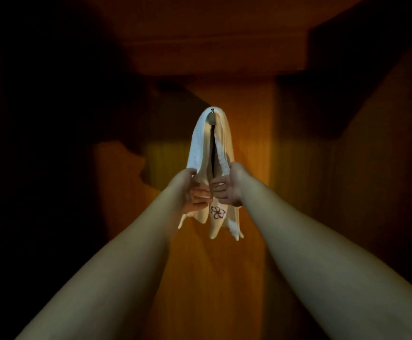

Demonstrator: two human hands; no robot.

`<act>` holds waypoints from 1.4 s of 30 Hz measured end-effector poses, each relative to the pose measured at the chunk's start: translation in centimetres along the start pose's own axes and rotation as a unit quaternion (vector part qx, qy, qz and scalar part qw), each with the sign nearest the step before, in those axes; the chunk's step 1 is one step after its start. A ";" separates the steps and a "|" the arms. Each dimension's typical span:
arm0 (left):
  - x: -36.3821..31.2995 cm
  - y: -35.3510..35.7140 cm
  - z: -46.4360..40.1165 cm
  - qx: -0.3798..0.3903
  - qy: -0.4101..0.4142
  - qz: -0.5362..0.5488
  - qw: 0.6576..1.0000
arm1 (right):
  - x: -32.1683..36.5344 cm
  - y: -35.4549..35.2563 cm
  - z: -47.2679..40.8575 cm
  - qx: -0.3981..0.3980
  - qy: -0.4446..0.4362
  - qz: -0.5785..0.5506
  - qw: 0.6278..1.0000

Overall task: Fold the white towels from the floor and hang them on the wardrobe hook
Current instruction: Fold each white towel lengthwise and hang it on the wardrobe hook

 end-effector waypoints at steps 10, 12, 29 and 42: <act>3.7 -4.9 4.0 -0.086 0.108 -0.362 0.922 | -5.8 -2.8 4.6 -0.118 -0.098 0.285 0.946; 4.5 -5.4 5.1 -0.089 0.165 -0.457 0.870 | -7.4 -3.0 6.2 -0.138 -0.112 0.319 0.931; 33.8 0.4 14.9 0.224 0.211 -0.629 0.714 | -38.6 -15.5 24.4 -0.218 0.041 0.525 0.822; 60.2 18.8 29.2 0.442 0.202 -0.638 0.597 | -66.2 -36.3 44.0 -0.246 0.265 0.443 0.820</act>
Point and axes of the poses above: each hand's wrist, its own z-axis away from the middle knuckle, its own y-axis out of the palm, x = y × z, the point moved 7 cm from there along -z, towards the middle knuckle, and after that the axes turned 9 degrees about -x, right-handed, at the moved point
